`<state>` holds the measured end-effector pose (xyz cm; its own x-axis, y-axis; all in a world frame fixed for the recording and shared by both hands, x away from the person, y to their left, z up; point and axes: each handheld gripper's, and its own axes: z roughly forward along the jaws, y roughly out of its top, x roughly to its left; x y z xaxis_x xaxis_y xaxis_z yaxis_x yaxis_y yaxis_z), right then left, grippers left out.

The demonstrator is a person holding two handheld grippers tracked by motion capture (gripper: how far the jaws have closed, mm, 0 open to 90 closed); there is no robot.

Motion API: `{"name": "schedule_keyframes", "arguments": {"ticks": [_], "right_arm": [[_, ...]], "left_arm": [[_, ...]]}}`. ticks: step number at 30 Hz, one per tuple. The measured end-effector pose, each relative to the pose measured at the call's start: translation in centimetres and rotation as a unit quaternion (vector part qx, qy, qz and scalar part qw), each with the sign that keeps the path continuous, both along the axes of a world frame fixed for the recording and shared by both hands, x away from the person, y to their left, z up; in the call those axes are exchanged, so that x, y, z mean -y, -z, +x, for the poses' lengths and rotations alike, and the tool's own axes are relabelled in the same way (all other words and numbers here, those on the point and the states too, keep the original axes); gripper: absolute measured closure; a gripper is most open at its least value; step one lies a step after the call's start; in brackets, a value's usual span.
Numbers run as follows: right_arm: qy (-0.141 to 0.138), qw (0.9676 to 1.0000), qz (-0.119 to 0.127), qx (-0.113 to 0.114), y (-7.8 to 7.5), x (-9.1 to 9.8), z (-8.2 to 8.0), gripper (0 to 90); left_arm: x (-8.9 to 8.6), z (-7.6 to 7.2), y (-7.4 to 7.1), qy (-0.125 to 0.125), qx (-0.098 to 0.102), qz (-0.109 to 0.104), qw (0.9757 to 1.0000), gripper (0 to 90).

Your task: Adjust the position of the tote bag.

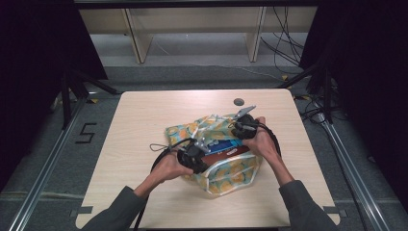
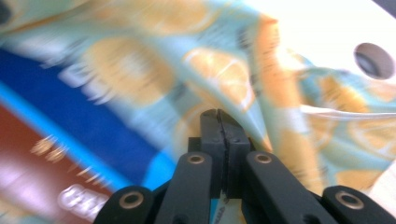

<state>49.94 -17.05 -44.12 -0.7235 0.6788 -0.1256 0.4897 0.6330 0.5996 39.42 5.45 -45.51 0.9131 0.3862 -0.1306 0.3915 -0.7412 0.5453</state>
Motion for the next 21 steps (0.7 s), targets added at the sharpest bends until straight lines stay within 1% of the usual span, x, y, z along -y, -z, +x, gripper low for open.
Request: {"name": "schedule_keyframes", "arguments": {"ticks": [1, 2, 3, 4, 5, 6, 7, 8, 9, 10, 12, 13, 14, 15, 16, 17, 18, 19, 20, 21], "right_arm": [[0.014, 0.9999, -0.001, 0.002, 0.0, 0.1, 0.6, 90.0], [0.023, 0.9997, -0.002, 0.002, -0.1, 0.2, 1.1, 90.0], [0.026, 0.9996, -0.01, 0.001, -0.1, 0.4, 1.6, 90.0], [0.029, 0.9995, -0.015, -0.005, -0.1, 0.5, 2.0, 90.0], [0.035, 0.9992, -0.018, -0.008, 0.0, 0.6, 2.4, 90.0], [0.042, 0.9988, -0.018, -0.016, 0.1, 0.6, 2.8, 90.0], [0.042, 0.9989, -0.014, -0.015, 0.3, 0.6, 3.1, 90.0], [0.038, 0.9991, -0.018, -0.009, 0.3, 0.5, 3.2, 90.0], [0.038, 0.9989, -0.023, -0.011, 0.3, 0.4, 3.2, 90.0], [0.036, 0.9991, -0.023, -0.009, 0.3, 0.3, 3.2, 90.0], [0.042, 0.9989, -0.017, -0.011, 0.0, 0.1, 3.0, 90.0], [0.039, 0.9992, -0.011, -0.009, -0.3, 0.2, 2.9, 89.4], [0.045, 0.999, 0.001, -0.007, -0.5, 0.1, 2.6, 88.6], [0.039, 0.9992, 0.013, 0.002, -0.7, 0.1, 2.5, 87.9], [0.029, 0.9995, 0.011, -0.004, -1.2, 0.3, 2.3, 87.2], [0.02, 0.9996, 0.016, 0.009, -1.3, 0.2, 2.1, 86.7], [0.028, 0.9994, 0.02, 0.005, -1.6, 0.2, 1.8, 86.5], [0.022, 0.9994, 0.025, 0.009, -1.7, 0.2, 1.5, 86.4], [0.021, 0.9993, 0.029, 0.003, -2.0, 0.2, 1.2, 86.4], [0.015, 0.9996, 0.023, -0.002, -2.2, 0.3, 1.0, 86.4]], "left_arm": [[-0.1, -0.6, 0.6, 0.011, -0.002, 0.008, 0.9999, 82.9], [-0.3, -1.0, 1.1, 0.03, -0.002, 0.026, 0.9992, 82.5], [-0.4, -1.4, 1.5, 0.029, -0.006, 0.029, 0.9991, 82.1], [-0.4, -1.9, 2.0, 0.036, -0.008, 0.038, 0.9986, 81.9], [-0.5, -2.2, 2.3, 0.043, -0.008, 0.041, 0.9982, 81.8], [-0.5, -2.3, 2.5, 0.05, -0.004, 0.044, 0.9978, 81.9], [-0.4, -2.6, 2.4, 0.038, -0.003, 0.035, 0.9987, 81.6], [-0.4, -2.5, 1.8, 0.043, 0.013, 0.031, 0.9985, 80.5], [-0.3, -2.4, 1.4, 0.035, 0.016, 0.017, 0.9991, 78.8], [-0.1, -2.4, 0.8, 0.021, 0.024, 0.0, 0.9995, 77.2], [0.1, -1.7, -0.9, 0.011, 0.05, -0.016, 0.9986, 75.2], [0.2, -1.2, -1.7, 0.006, 0.063, -0.022, 0.9978, 74.3], [0.4, -0.5, -2.4, 0.001, 0.074, -0.028, 0.9969, 73.4], [0.7, 0.2, -3.0, -0.009, 0.077, -0.034, 0.9964, 72.6], [1.0, 0.9, -3.4, -0.016, 0.08, -0.039, 0.9959, 71.5], [1.5, 1.7, -3.6, -0.017, 0.081, -0.039, 0.9959, 70.8], [2.0, 2.4, -3.6, -0.023, 0.079, -0.038, 0.9959, 70.4], [2.6, 3.0, -3.5, -0.028, 0.084, -0.033, 0.9955, 70.1], [3.1, 3.8, -3.3, -0.031, 0.085, -0.019, 0.9957, 70.0], [3.4, 4.5, -3.1, -0.036, 0.087, -0.011, 0.9955, 70.3]]}}
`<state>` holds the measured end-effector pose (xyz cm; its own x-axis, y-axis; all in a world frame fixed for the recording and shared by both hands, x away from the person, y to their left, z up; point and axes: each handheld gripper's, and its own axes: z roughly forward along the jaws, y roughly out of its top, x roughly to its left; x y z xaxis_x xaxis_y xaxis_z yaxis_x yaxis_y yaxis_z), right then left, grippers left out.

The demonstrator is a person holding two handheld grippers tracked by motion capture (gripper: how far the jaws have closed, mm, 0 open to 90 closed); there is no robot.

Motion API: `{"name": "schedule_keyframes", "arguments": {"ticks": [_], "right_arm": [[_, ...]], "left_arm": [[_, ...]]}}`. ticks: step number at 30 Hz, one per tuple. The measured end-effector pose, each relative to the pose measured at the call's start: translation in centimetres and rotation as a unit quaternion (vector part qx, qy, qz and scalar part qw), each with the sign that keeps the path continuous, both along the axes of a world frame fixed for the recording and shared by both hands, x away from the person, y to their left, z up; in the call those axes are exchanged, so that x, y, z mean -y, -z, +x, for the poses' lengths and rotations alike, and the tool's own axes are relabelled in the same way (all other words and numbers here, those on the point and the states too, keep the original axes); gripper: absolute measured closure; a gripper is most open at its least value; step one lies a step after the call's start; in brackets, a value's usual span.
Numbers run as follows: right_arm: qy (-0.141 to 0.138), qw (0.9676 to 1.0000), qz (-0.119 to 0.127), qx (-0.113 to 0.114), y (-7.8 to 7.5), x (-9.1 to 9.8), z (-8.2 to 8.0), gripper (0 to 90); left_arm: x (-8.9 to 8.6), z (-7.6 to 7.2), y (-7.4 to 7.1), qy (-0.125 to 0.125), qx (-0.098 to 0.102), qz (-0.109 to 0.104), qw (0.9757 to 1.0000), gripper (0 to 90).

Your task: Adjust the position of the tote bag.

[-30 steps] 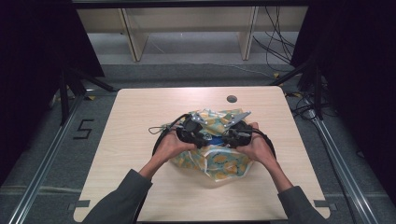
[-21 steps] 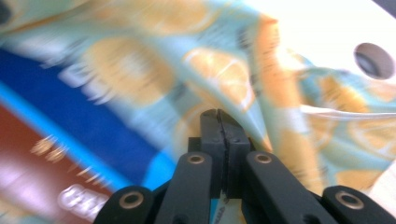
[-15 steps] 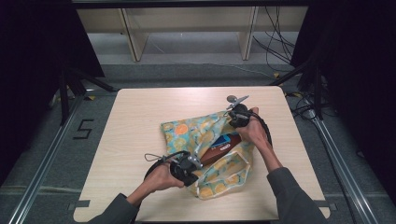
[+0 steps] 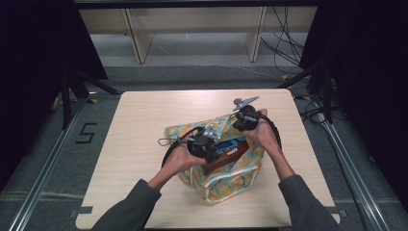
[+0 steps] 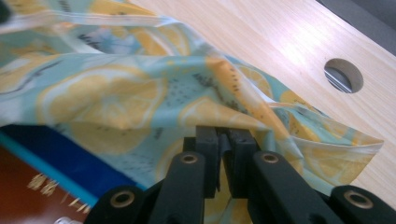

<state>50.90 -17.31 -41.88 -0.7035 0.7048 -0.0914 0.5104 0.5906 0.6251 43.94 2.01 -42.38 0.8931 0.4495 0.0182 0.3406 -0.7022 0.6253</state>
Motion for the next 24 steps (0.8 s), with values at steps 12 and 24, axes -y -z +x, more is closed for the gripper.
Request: {"name": "schedule_keyframes", "arguments": {"ticks": [12, 24], "right_arm": [[0.051, 0.9986, 0.005, -0.014, 2.7, 4.0, 1.4, 88.7], [0.057, 0.998, 0.021, 0.015, 1.6, 5.0, -0.6, 87.4]], "left_arm": [[-4.4, 5.8, 2.2, -0.118, -0.006, 0.015, 0.9928, 76.7], [-4.5, 3.1, -0.1, -0.097, 0.026, -0.029, 0.9945, 74.7]]}}
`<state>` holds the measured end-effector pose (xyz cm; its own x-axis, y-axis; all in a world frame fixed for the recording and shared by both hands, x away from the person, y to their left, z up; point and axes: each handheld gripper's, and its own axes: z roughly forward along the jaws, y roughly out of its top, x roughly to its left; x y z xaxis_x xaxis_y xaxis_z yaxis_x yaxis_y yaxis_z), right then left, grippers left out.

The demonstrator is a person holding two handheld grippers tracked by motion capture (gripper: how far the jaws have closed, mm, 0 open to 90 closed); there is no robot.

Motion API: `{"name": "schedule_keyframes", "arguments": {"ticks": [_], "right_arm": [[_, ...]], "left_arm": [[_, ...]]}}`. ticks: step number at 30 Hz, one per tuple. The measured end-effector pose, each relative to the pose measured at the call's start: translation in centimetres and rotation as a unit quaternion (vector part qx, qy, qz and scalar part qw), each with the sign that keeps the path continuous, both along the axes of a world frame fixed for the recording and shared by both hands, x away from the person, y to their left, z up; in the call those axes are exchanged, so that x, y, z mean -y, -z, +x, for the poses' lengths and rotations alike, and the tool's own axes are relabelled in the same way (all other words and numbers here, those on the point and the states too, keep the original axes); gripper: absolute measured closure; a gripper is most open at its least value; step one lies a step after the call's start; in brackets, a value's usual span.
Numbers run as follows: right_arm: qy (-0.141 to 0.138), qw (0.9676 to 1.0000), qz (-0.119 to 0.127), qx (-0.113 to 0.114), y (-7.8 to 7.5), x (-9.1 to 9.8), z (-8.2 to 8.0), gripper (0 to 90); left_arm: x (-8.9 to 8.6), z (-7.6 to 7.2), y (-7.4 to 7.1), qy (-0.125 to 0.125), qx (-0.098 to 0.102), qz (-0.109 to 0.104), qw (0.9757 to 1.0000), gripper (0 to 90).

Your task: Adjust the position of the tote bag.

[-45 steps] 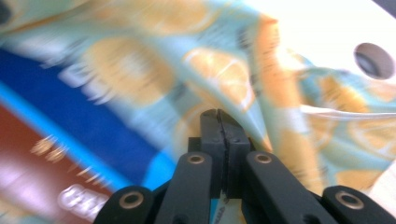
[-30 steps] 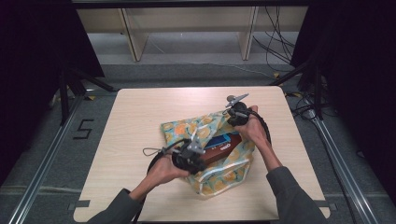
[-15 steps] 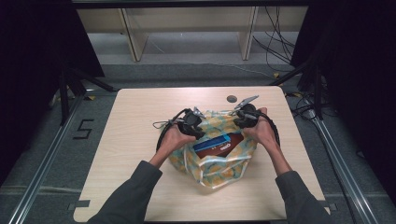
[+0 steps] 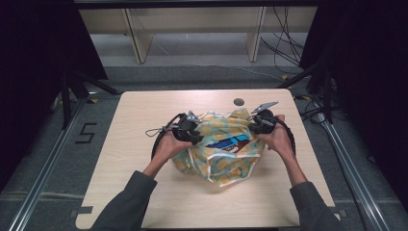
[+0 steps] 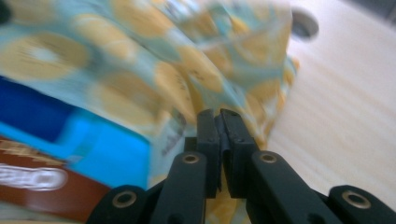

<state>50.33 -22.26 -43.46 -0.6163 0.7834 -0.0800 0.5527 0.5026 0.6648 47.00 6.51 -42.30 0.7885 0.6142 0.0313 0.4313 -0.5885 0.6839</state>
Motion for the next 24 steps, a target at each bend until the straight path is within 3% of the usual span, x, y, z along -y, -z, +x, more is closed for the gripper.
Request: {"name": "schedule_keyframes", "arguments": {"ticks": [2, 3, 4, 5, 6, 7, 8, 10, 12, 14, 15, 16, 18, 21, 23, 24], "right_arm": [[-0.023, 0.9996, 0.015, -0.003, -1.2, -0.7, -1.2, 88.4], [-0.027, 0.9994, 0.022, 0.006, -1.5, -1.2, -1.7, 89.1], [-0.043, 0.9988, 0.025, -0.007, -2.0, -1.5, -2.4, 89.2], [-0.05, 0.9981, 0.035, -0.003, -2.1, -2.1, -3.1, 89.7], [-0.081, 0.9956, 0.046, 0.011, -2.2, -2.5, -3.5, 89.8], [-0.098, 0.9933, 0.061, -0.006, -2.4, -3.0, -4.3, 89.9], [-0.122, 0.9898, 0.074, -0.009, -2.4, -3.6, -5.1, 89.9], [-0.147, 0.9862, 0.075, -0.013, -2.1, -5.0, -6.6, 89.8], [-0.179, 0.9812, 0.065, -0.027, -1.8, -6.3, -7.9, 89.8], [-0.214, 0.9739, 0.058, -0.045, -1.5, -7.7, -9.3, 89.8], [-0.226, 0.9717, 0.06, -0.038, -1.2, -8.5, -10.0, 89.8], [-0.245, 0.9663, 0.057, -0.054, -1.2, -9.2, -11.0, 89.8], [-0.273, 0.9591, 0.053, -0.056, -0.8, -10.0, -12.0, 89.9], [-0.291, 0.9527, 0.045, -0.075, 0.4, -10.8, -13.2, 90.0], [-0.289, 0.9504, 0.045, -0.105, 1.3, -11.2, -14.1, 90.0], [-0.308, 0.9459, 0.039, -0.093, 1.7, -11.3, -14.1, 90.0]], "left_arm": [[0.8, -0.5, -0.7, 0.013, 0.006, -0.001, 0.9999, 76.6], [1.1, -0.5, -0.8, 0.018, 0.005, -0.004, 0.9998, 78.4], [1.4, -0.4, -1.0, 0.025, 0.004, -0.001, 0.9997, 80.5], [1.7, -0.4, -1.0, 0.023, -0.001, -0.005, 0.9997, 82.9], [1.8, -0.2, -1.1, 0.027, 0.002, 0.003, 0.9996, 84.5], [1.9, 0.0, -1.1, 0.029, -0.003, 0.007, 0.9995, 85.7], [2.0, 0.2, -1.0, 0.03, -0.005, 0.008, 0.9995, 86.8], [2.2, 0.7, -0.8, 0.025, -0.016, 0.0, 0.9996, 87.8], [2.3, 1.5, -0.5, 0.025, -0.025, 0.007, 0.9993, 88.2], [2.4, 2.2, -0.1, 0.014, -0.038, 0.012, 0.9991, 88.3], [2.3, 2.8, 0.2, 0.011, -0.046, 0.016, 0.9987, 88.3], [2.3, 3.1, 0.4, 0.006, -0.052, 0.017, 0.9985, 88.5], [2.3, 3.9, 0.8, -0.008, -0.055, 0.032, 0.9979, 88.5], [2.4, 4.9, 1.3, -0.031, -0.059, 0.04, 0.997, 88.4], [2.2, 5.4, 1.6, -0.046, -0.063, 0.036, 0.9963, 88.4], [2.1, 5.5, 1.6, -0.049, -0.063, 0.034, 0.9962, 88.4]]}}
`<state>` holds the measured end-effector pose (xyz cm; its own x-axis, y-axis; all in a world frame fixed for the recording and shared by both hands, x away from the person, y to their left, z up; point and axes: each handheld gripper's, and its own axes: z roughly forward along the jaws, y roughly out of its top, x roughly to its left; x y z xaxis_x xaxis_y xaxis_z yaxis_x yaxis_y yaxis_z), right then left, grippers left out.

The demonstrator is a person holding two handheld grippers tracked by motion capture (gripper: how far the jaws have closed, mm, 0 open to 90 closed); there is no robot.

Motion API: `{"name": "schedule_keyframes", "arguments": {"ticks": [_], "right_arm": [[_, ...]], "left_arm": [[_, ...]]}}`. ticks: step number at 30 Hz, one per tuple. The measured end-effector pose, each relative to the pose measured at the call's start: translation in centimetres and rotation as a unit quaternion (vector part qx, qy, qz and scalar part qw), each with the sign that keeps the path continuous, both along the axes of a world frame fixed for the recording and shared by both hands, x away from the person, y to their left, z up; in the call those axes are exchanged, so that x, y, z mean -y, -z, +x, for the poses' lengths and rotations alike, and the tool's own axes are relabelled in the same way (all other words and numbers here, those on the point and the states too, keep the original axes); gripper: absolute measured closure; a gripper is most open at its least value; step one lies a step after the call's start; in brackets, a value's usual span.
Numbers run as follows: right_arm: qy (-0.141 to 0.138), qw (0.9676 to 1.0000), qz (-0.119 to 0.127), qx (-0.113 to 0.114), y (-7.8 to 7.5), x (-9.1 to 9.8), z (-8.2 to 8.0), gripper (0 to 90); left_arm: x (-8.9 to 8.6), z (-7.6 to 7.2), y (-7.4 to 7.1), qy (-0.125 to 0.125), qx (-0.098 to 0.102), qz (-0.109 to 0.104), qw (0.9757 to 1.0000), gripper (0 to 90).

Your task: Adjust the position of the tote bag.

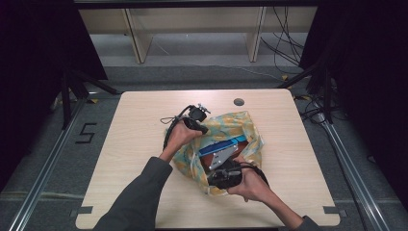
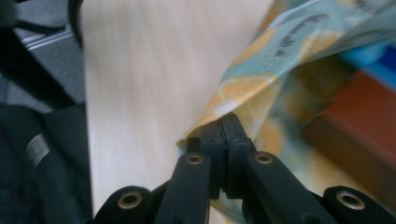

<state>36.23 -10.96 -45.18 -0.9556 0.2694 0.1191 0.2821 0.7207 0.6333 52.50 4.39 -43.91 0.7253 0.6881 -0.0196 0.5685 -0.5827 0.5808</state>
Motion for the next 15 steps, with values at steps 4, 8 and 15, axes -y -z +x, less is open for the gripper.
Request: {"name": "schedule_keyframes", "arguments": {"ticks": [4, 8, 15], "right_arm": [[0.003, 0.9999, -0.002, -0.016, 0.6, 0.1, -0.5, 89.9], [0.028, 0.9994, 0.021, 0.0, -0.7, 1.5, 0.0, 88.5], [0.08, 0.9936, 0.068, 0.041, -4.0, 5.3, 0.7, 87.6]], "left_arm": [[-0.1, -0.2, 0.0, 0.004, 0.002, -0.006, 1.0, 86.2], [-0.1, -1.2, -1.1, 0.01, 0.013, -0.042, 0.999, 82.0], [-0.4, -3.8, -3.5, 0.04, 0.038, -0.075, 0.9956, 72.1]]}}
